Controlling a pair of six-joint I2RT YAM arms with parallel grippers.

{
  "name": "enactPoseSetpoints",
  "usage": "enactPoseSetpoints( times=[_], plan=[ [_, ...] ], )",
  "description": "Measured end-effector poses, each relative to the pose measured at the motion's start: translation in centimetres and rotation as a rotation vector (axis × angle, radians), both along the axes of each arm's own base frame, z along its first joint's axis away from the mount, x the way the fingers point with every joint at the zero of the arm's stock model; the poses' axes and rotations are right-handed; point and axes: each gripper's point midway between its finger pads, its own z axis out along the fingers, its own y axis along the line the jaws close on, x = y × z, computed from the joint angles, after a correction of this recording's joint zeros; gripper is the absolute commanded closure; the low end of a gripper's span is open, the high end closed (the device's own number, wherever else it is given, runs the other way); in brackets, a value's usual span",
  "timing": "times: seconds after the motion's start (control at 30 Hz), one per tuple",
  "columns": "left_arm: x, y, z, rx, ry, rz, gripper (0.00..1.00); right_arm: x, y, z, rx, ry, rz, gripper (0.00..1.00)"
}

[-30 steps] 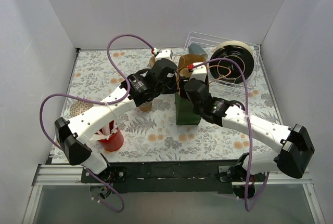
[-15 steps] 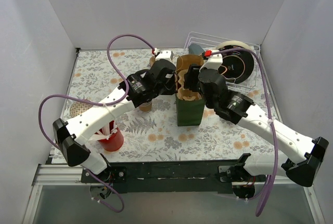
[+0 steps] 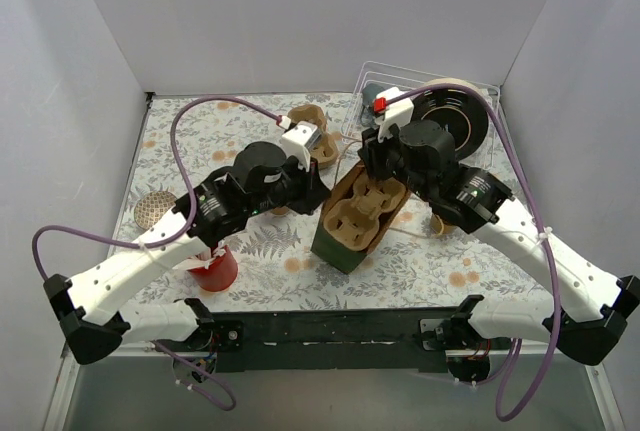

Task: Pack the takeout coffee

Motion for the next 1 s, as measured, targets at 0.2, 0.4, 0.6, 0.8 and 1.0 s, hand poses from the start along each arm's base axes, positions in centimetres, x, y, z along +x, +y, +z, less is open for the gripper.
enactPoseSetpoints(
  times=[0.2, 0.4, 0.6, 0.8, 1.0],
  plan=[
    [-0.6, -0.1, 1.1, -0.023, -0.062, -0.062, 1.00, -1.3, 0.2, -2.2, -0.059, 0.088, 0.155, 0.63],
    [-0.2, -0.6, 0.1, 0.001, -0.043, -0.062, 1.00, -3.9, 0.3, -1.4, -0.012, 0.118, 0.246, 0.53],
    [0.5, -0.9, -0.9, 0.014, -0.009, -0.030, 1.00, -4.8, -0.6, 1.1, 0.047, 0.143, 0.210, 0.51],
    [1.3, -0.8, -0.8, -0.008, 0.006, -0.002, 1.00, -6.1, -0.3, 2.0, 0.098, 0.170, 0.251, 0.48],
    [1.8, -0.6, -0.6, -0.023, 0.011, 0.008, 1.00, -7.2, 0.2, 1.4, 0.104, 0.221, 0.302, 0.53]
  ],
)
